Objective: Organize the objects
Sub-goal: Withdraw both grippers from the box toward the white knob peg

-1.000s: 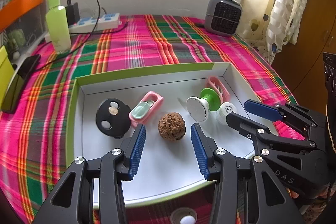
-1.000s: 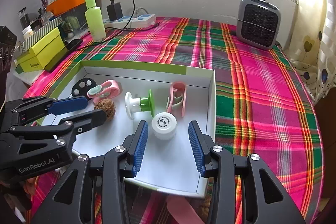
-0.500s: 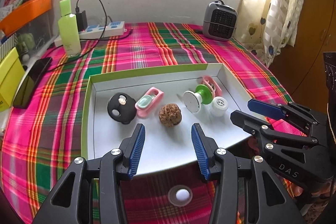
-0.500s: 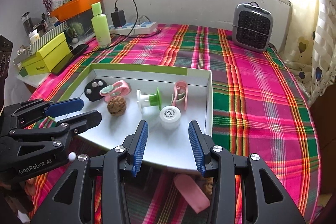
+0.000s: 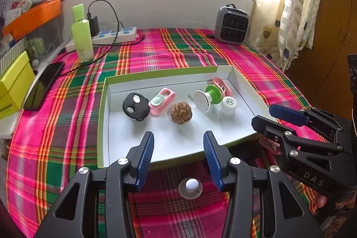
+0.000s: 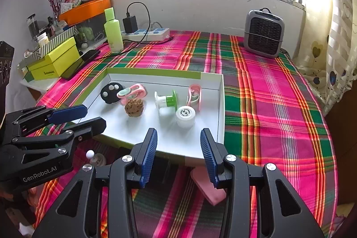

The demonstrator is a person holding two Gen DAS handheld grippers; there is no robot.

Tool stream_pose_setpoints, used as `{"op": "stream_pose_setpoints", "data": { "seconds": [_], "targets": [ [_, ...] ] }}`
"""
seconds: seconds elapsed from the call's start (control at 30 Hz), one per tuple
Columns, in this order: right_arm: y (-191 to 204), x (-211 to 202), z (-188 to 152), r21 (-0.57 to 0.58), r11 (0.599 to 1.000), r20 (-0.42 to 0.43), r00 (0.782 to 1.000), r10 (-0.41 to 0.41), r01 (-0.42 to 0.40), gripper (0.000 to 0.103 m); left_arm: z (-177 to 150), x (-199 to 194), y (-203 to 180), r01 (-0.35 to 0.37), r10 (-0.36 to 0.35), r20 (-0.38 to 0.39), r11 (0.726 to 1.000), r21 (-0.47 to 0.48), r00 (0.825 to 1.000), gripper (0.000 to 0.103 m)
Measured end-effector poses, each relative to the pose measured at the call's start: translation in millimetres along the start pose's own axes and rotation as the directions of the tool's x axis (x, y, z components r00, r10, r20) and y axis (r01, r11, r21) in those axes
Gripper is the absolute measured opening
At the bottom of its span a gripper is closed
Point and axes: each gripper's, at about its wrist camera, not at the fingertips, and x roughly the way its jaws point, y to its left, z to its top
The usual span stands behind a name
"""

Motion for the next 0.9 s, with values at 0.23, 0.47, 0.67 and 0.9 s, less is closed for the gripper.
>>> {"op": "stream_pose_setpoints", "data": {
  "seconds": [0.23, 0.47, 0.67, 0.9],
  "targets": [
    [-1, -10, -10, 0.013, 1.0, 0.005, 1.0, -0.005, 0.004, 0.042, -10, -9, 0, 0.005, -0.005, 0.008, 1.0, -0.012, 1.0, 0.045],
    [-4, -22, -21, 0.014, 1.0, 0.016, 1.0, -0.023, 0.023, 0.042, -25, -18, 6, -0.008, 0.009, 0.016, 0.999, -0.033, 1.0, 0.045],
    [-8, -27, -28, 0.017, 0.999, 0.013, 0.999, -0.036, 0.035, 0.042, -38, -22, 13, -0.008, 0.008, 0.009, 0.998, -0.055, 1.0, 0.045],
    [-12, -31, -38, 0.024, 0.999, 0.007, 0.999, -0.04, 0.04, 0.042, -52, -24, 20, 0.002, -0.002, -0.002, 0.998, -0.06, 1.0, 0.046]
  ]
}}
